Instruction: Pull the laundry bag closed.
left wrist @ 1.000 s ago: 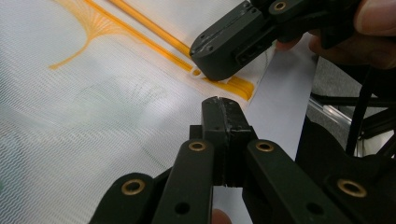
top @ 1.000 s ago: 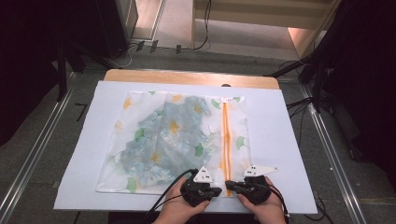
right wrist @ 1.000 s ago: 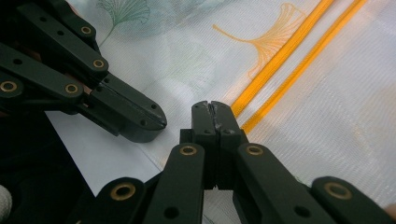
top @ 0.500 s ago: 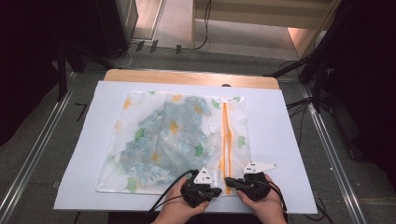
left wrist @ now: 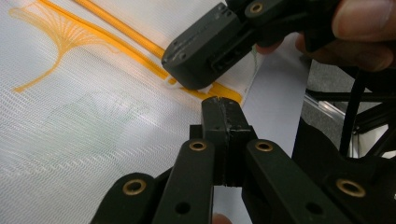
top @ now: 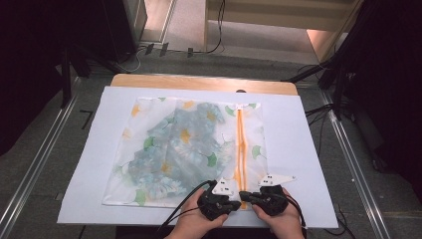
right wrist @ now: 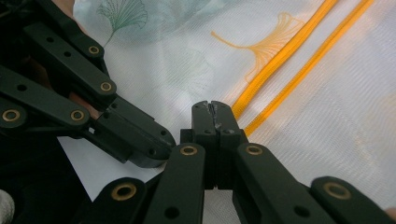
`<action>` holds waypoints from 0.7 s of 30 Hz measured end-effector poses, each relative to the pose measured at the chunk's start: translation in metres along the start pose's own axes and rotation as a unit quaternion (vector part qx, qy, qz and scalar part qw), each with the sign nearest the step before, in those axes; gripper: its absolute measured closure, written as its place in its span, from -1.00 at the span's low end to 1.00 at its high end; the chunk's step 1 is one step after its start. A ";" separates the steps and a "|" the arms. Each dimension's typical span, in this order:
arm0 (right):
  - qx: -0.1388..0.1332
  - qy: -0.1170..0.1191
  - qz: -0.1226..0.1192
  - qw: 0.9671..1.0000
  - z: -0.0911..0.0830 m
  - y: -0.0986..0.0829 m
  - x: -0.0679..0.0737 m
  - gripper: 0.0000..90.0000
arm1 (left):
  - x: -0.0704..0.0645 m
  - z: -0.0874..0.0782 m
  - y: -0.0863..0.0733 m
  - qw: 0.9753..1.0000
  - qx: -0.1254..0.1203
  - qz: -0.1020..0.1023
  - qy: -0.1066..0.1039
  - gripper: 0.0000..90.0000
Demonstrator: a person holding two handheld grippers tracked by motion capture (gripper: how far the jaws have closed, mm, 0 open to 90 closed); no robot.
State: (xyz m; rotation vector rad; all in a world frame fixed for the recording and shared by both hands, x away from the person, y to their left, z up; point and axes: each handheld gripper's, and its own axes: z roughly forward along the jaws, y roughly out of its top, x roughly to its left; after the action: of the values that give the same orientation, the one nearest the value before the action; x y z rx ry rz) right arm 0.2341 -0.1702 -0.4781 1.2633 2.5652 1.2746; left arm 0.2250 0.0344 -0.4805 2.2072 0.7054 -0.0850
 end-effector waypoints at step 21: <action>-0.032 -0.031 0.003 0.999 -0.002 0.020 -0.018 1.00 | 0.002 -0.001 -0.002 1.000 -0.004 -0.001 -0.006 1.00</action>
State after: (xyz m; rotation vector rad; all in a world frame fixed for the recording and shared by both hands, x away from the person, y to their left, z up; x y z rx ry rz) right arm 0.2587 -0.1771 -0.4689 1.2791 2.4602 1.2864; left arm 0.2249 0.0370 -0.4822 2.1964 0.7010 -0.0973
